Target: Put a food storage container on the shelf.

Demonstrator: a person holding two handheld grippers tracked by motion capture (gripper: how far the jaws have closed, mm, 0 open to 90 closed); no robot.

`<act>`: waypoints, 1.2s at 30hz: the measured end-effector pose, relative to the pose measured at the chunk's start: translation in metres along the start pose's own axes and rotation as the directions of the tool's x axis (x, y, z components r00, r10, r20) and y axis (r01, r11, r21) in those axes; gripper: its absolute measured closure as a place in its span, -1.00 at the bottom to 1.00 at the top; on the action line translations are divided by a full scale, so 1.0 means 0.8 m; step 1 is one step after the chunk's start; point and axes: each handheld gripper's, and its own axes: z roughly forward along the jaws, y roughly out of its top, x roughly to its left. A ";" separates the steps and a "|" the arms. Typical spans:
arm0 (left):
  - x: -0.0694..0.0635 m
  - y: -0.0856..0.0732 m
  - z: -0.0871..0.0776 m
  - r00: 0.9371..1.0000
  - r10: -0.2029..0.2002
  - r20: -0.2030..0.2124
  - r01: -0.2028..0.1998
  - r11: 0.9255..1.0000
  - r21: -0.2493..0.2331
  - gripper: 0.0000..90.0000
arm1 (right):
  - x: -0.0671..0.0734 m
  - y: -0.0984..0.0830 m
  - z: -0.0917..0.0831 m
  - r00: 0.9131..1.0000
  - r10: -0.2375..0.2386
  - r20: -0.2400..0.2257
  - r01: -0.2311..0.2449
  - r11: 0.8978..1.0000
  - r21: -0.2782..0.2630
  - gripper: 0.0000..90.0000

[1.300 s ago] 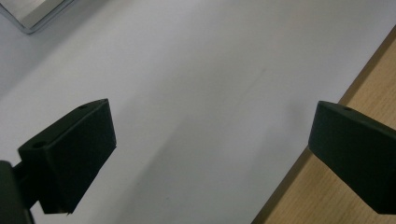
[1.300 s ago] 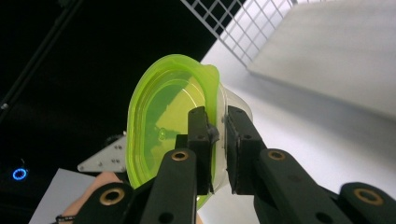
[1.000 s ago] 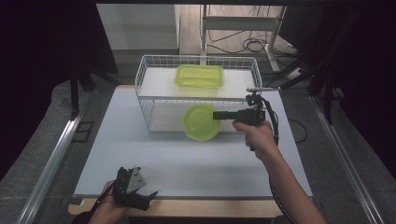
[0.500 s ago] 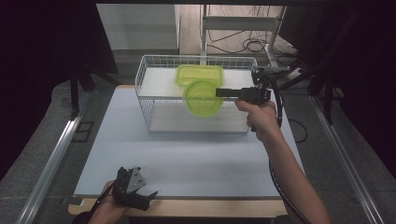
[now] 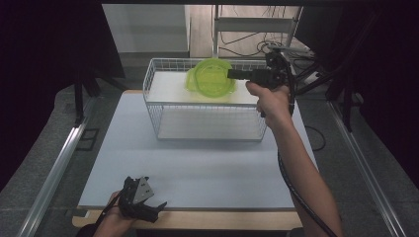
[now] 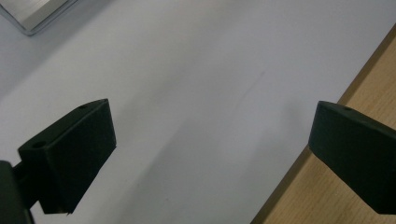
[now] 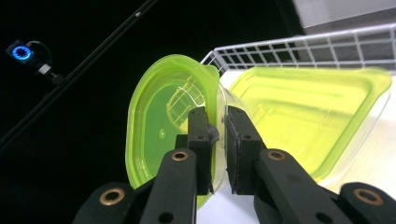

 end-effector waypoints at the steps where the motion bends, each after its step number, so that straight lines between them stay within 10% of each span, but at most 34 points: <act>1: 0.001 0.000 0.000 1.000 -0.004 -0.001 0.004 1.000 -0.001 -0.98 | 0.000 0.003 0.002 1.000 0.000 0.006 0.000 1.000 -0.001 0.80; 11: 0.007 0.000 -0.007 0.997 -0.074 0.013 0.074 0.996 -0.053 -0.99 | -0.010 0.020 0.023 0.997 0.017 0.074 -0.015 0.999 -0.028 0.80; 36: 0.004 0.000 -0.003 0.999 -0.035 0.011 0.035 0.999 -0.023 -0.99 | -0.008 0.024 0.044 0.961 -0.031 0.274 0.041 0.999 -0.030 0.47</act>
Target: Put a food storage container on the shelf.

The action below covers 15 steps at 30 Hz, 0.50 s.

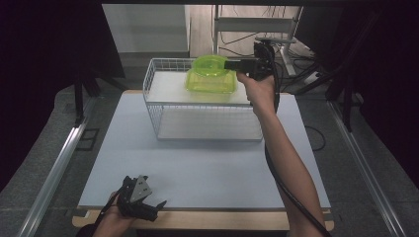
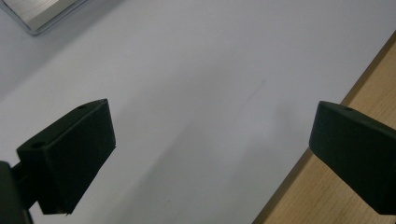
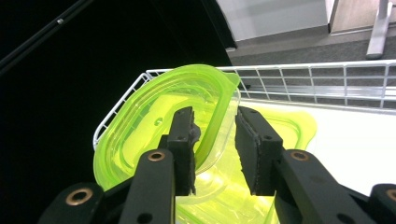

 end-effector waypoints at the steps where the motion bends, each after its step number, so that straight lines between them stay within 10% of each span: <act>1: 0.000 0.000 0.000 1.000 0.000 0.000 0.000 1.000 0.001 -0.99 | 0.000 0.000 0.000 1.000 -0.005 0.006 0.005 1.000 -0.003 0.43; 15: 0.000 0.000 -0.001 1.000 -0.005 -0.001 0.005 1.000 -0.004 -0.99 | 0.003 -0.009 -0.011 0.996 -0.086 -0.033 0.086 0.996 -0.019 -0.33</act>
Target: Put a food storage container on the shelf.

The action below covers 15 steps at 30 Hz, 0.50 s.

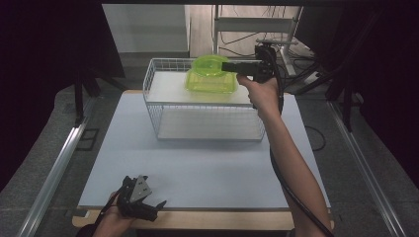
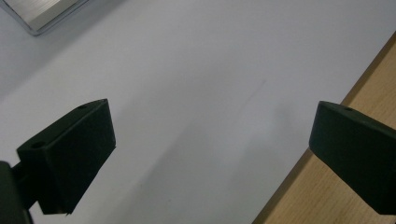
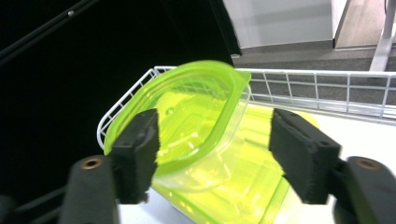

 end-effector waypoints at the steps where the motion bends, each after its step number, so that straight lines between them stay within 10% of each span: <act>1: 0.000 0.000 0.000 1.000 0.001 -0.002 -0.001 1.000 0.000 -0.99 | 0.000 -0.002 -0.001 1.000 -0.012 -0.001 0.012 1.000 0.003 -0.35; 15: 0.000 0.000 0.001 1.000 -0.004 -0.004 0.004 1.000 0.001 -0.99 | -0.004 -0.043 -0.020 0.996 -0.091 -0.015 0.092 0.995 0.036 -0.52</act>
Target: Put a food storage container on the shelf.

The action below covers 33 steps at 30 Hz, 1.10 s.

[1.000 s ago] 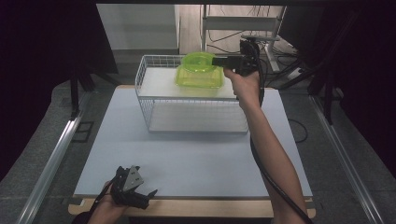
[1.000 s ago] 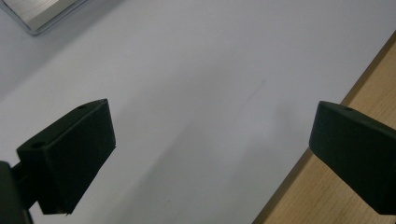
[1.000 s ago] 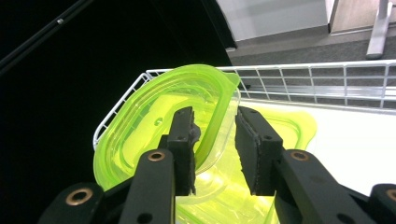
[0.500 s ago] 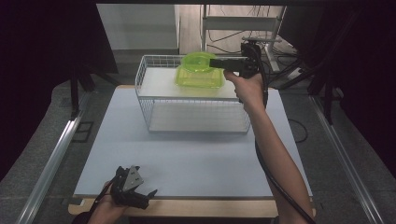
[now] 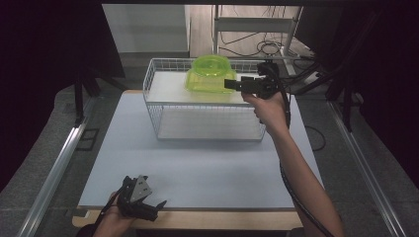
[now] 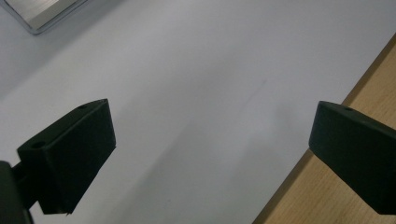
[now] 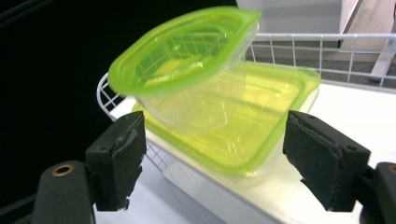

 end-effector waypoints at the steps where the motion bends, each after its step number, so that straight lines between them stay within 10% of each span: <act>1: 0.000 0.000 0.000 1.000 -0.001 0.002 0.001 1.000 0.000 -0.99 | 0.000 -0.003 -0.002 1.000 -0.002 -0.002 0.002 1.000 -0.002 -0.52; 33: 0.000 0.000 0.000 1.000 -0.008 0.004 0.008 1.000 0.015 -0.99 | 0.003 -0.103 -0.017 0.992 -0.125 0.003 0.125 0.991 0.055 -0.64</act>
